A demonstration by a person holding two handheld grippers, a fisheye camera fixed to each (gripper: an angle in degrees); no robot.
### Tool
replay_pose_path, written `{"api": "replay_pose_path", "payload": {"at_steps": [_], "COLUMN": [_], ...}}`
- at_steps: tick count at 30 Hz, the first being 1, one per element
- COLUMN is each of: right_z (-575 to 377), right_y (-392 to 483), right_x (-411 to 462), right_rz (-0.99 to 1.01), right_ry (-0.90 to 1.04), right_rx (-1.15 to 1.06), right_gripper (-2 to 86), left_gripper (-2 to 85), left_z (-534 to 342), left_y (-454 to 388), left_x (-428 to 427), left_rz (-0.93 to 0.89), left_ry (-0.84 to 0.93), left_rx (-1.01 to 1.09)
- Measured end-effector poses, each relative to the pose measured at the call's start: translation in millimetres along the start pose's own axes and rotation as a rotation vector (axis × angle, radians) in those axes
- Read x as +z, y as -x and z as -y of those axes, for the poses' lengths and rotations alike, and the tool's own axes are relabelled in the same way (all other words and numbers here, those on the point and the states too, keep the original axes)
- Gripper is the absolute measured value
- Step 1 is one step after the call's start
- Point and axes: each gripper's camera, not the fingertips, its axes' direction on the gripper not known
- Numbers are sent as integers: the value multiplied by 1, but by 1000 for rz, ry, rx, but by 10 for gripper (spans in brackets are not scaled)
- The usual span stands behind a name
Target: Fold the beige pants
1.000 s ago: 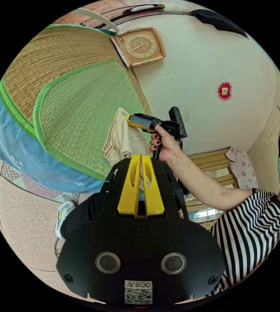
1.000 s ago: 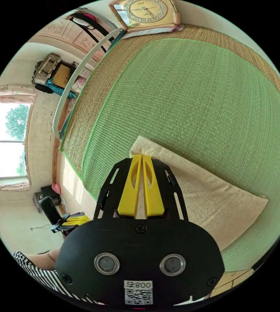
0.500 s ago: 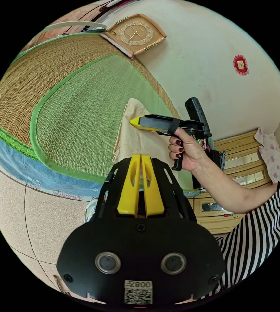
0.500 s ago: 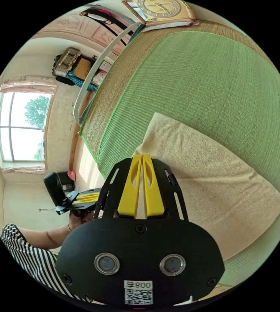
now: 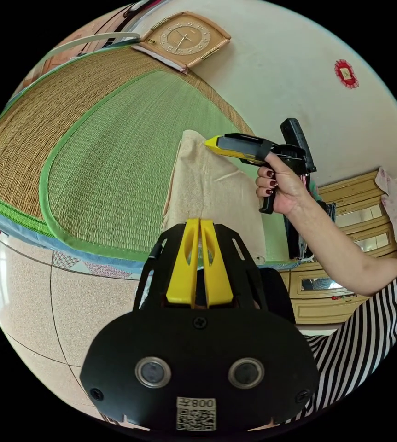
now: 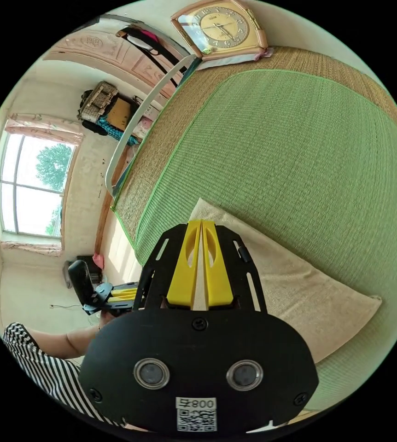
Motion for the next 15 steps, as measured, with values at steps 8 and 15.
{"api": "replay_pose_path", "payload": {"at_steps": [8,15], "right_z": [5,-106], "right_y": [-27,-39], "right_x": [7,-39], "right_rz": [41,143], "right_ry": [37,12], "right_rx": [30,-87], "right_gripper": [0,0], "left_gripper": [1,1], "left_z": [-8,-15], "left_y": [-15,-27], "left_x": [4,15], "left_rz": [35,38], "left_ry": [-10,10], "left_rx": [2,25]}}
